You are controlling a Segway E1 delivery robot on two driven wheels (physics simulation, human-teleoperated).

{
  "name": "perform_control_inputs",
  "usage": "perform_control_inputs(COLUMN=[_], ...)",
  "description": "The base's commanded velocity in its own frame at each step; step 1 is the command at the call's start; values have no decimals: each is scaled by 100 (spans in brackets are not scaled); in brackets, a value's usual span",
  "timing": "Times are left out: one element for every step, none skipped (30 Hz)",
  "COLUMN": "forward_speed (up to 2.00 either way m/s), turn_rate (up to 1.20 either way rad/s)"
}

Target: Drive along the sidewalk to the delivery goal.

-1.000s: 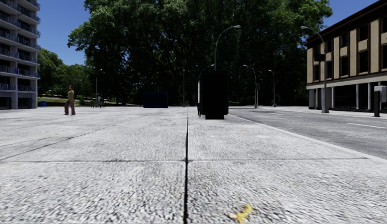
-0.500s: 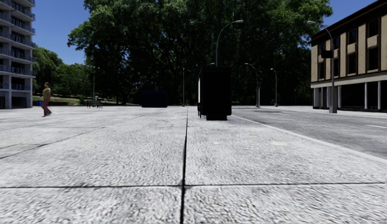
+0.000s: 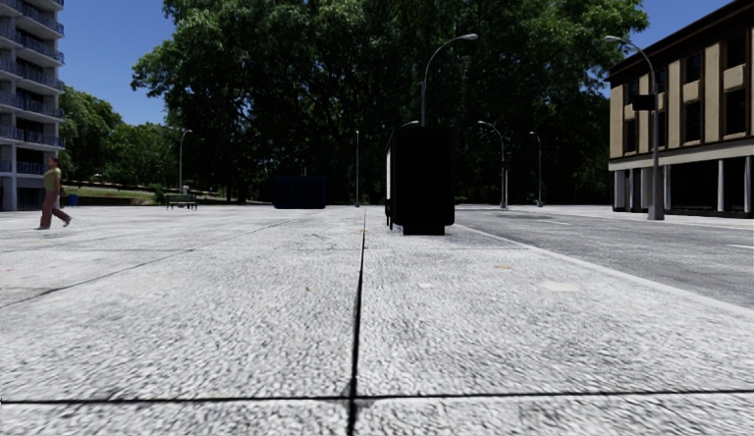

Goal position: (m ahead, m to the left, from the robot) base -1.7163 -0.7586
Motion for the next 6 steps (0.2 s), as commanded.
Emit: perform_control_inputs(forward_speed=[0, 0, 0, 0, 0, 0], turn_rate=[0, 0, 0, 0, 0, 0])
